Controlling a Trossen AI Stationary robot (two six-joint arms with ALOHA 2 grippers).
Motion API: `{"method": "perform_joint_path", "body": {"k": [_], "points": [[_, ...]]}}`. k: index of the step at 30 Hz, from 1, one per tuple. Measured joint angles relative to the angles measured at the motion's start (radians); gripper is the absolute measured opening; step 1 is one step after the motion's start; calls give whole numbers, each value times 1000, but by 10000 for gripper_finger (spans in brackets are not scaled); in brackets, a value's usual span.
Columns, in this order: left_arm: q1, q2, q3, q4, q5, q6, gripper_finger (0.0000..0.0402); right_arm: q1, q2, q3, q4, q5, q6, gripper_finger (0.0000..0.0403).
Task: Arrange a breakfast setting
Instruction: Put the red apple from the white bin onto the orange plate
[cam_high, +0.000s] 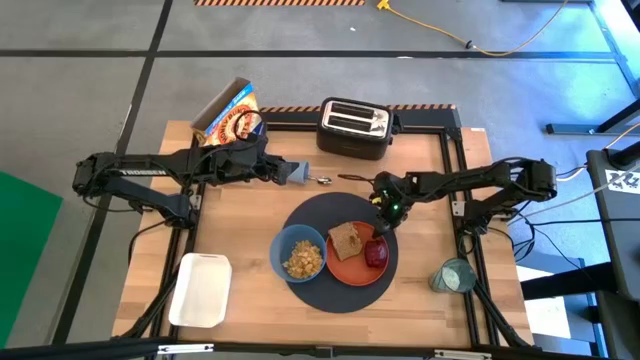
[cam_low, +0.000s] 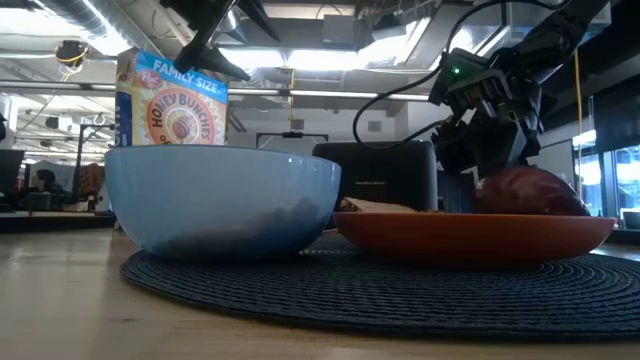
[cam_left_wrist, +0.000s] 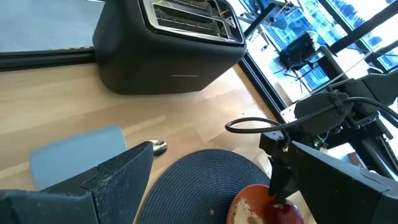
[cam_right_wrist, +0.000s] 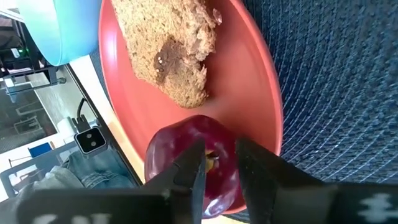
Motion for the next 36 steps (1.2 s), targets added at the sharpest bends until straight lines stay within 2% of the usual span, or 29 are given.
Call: {"method": "perform_joint_path", "body": {"k": [8,17,22,30,36], "points": [[0,0,0,0,11,0,366,1,0,0,0,-19,0,25],[0,0,0,-1,35,0,366,1,0,0,1,-15,0,4],[0,0,0,-1,38,1,366,10,-25,19,-1,32,-15,3],[0,0,0,-3,60,8,366,101,-157,76,-2,234,-31,2],[-13,0,0,-9,72,8,366,271,-216,77,-47,556,-98,1]]}}
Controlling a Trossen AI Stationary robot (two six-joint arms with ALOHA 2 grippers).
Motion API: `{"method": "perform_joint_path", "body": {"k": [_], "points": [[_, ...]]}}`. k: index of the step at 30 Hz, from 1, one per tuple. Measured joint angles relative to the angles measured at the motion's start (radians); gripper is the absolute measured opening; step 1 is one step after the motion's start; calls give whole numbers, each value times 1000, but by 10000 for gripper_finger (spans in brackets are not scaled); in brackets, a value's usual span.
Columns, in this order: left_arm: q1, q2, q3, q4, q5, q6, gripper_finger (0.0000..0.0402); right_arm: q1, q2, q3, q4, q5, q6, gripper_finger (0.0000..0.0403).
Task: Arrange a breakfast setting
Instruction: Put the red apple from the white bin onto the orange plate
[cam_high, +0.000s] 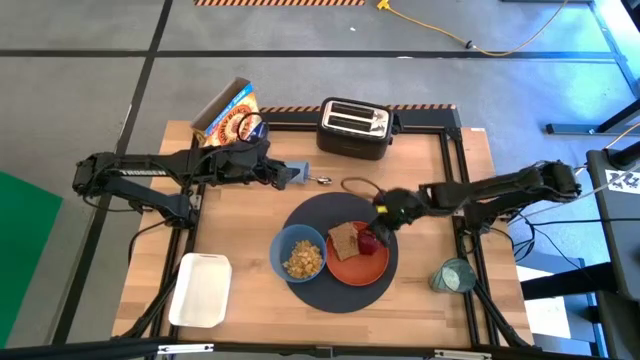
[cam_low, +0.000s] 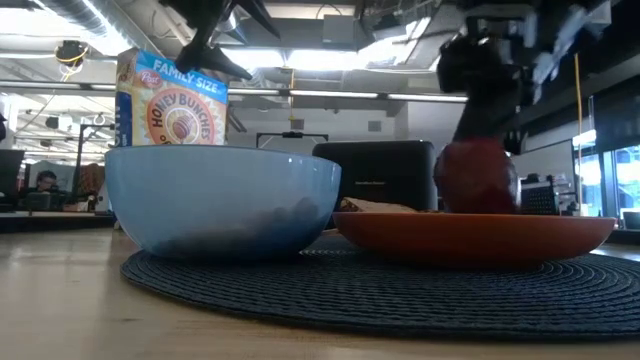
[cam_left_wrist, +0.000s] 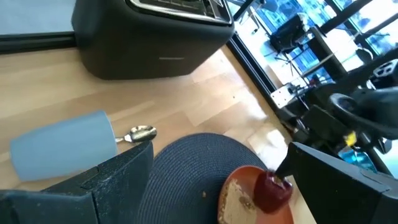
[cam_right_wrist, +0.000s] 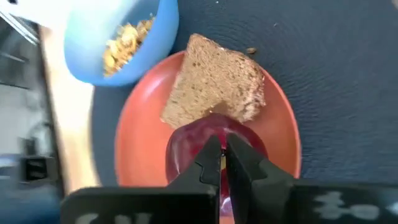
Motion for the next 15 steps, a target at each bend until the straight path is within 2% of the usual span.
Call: {"method": "perform_joint_path", "body": {"k": [3,7,15], "points": [[-12,0,0,-9,3,0,366,101,-1,0,-9,140,-73,1],[-24,0,0,-27,-11,0,366,211,-1,-1,-10,249,-180,1],[-36,0,0,-27,-13,0,366,320,-1,-1,-11,386,-206,0]]}}
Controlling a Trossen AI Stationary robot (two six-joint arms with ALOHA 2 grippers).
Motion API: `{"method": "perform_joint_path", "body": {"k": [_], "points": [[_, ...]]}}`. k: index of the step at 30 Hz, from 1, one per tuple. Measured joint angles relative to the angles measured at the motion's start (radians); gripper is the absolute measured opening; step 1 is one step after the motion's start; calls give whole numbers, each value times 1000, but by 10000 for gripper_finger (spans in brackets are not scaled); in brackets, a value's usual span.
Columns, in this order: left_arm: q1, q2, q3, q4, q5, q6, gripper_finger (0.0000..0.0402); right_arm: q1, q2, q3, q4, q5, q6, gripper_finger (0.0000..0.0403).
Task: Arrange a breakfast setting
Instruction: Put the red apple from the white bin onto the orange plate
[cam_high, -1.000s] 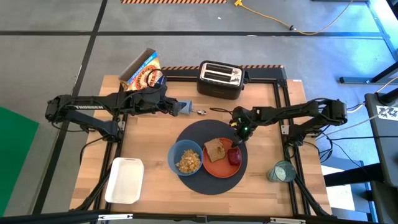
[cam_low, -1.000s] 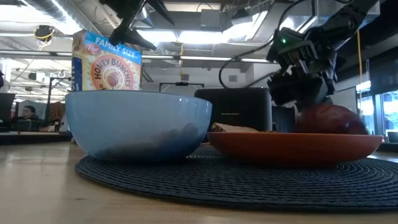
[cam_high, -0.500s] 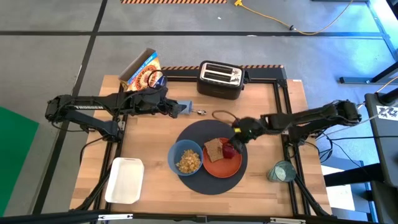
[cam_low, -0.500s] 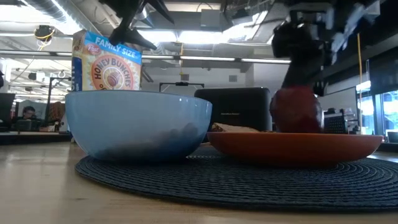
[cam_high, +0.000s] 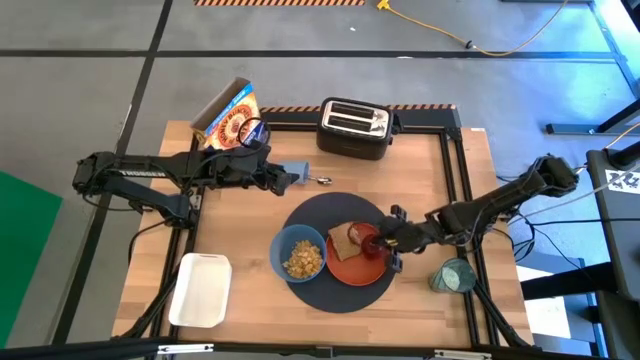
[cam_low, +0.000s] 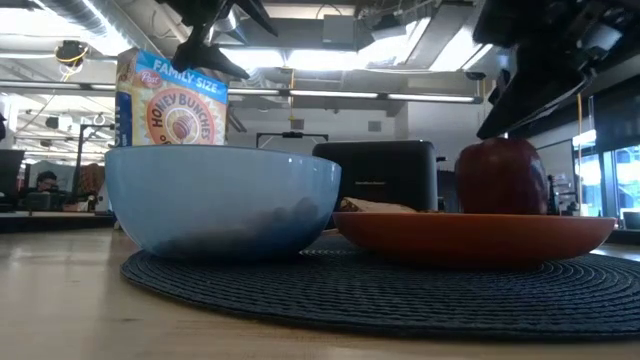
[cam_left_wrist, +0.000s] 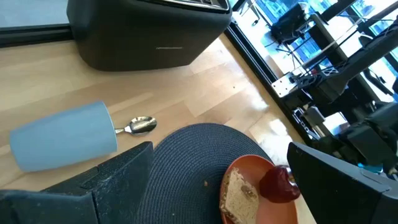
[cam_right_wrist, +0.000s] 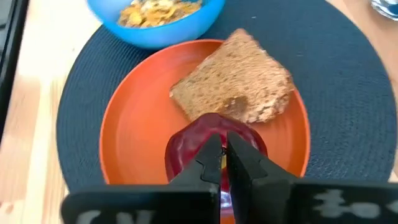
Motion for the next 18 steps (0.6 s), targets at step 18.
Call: {"method": "perform_joint_path", "body": {"k": [18], "points": [[-54,0,0,-2,-38,-1,366,33,0,0,-43,-90,-61,110]]}}
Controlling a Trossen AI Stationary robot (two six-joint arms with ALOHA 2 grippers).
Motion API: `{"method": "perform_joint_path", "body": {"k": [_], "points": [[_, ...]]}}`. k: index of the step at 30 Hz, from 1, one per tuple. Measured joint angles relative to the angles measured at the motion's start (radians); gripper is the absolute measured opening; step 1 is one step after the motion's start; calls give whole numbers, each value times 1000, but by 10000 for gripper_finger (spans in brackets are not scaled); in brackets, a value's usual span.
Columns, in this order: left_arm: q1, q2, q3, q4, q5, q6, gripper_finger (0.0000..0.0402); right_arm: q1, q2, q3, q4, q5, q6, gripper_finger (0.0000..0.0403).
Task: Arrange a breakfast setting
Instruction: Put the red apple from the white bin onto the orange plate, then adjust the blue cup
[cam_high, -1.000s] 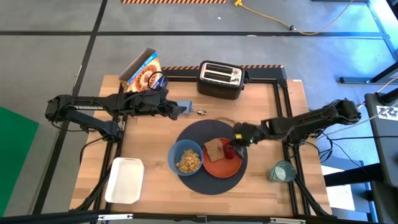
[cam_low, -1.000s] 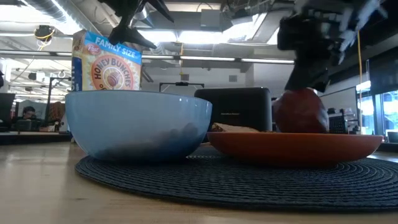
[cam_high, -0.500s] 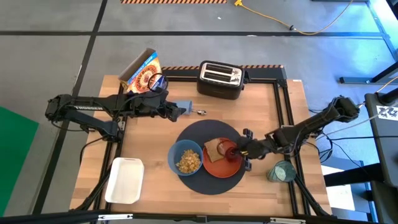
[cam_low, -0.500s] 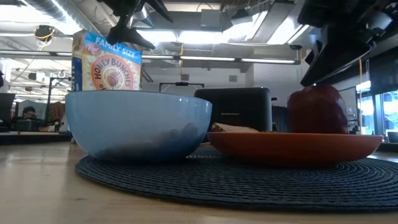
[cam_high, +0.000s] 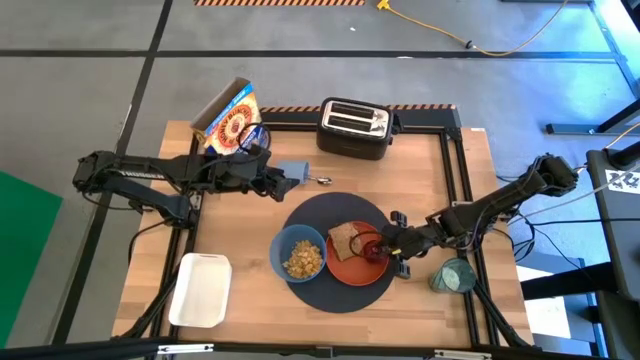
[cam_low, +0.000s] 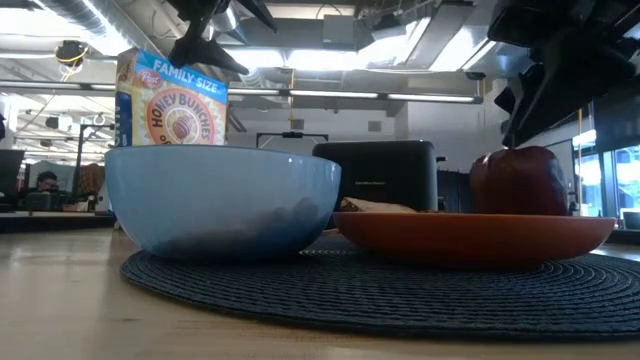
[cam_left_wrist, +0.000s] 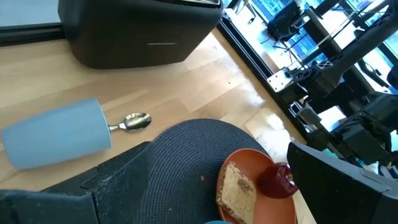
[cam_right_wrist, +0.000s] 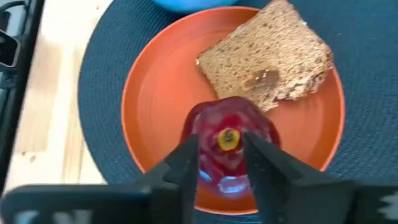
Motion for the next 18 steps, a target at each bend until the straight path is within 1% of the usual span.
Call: {"method": "perform_joint_path", "body": {"k": [3,5,8,11,13,15,17,18], "points": [[-3,0,0,-2,0,1,366,-1,0,1,0,-7,26,146],[-2,0,0,-10,0,8,366,-2,1,19,-17,7,39,166],[-2,5,0,-17,24,81,366,-2,1,73,-28,64,43,189],[-2,19,0,-18,32,168,366,-3,1,142,-52,134,40,202],[0,45,1,3,32,245,366,-3,0,205,-126,198,39,204],[12,73,0,0,42,318,366,-5,0,261,-253,261,39,203],[31,116,0,29,58,354,366,-21,-3,312,-380,322,54,199],[43,135,0,37,72,366,366,-34,-13,330,-432,335,68,197]]}}
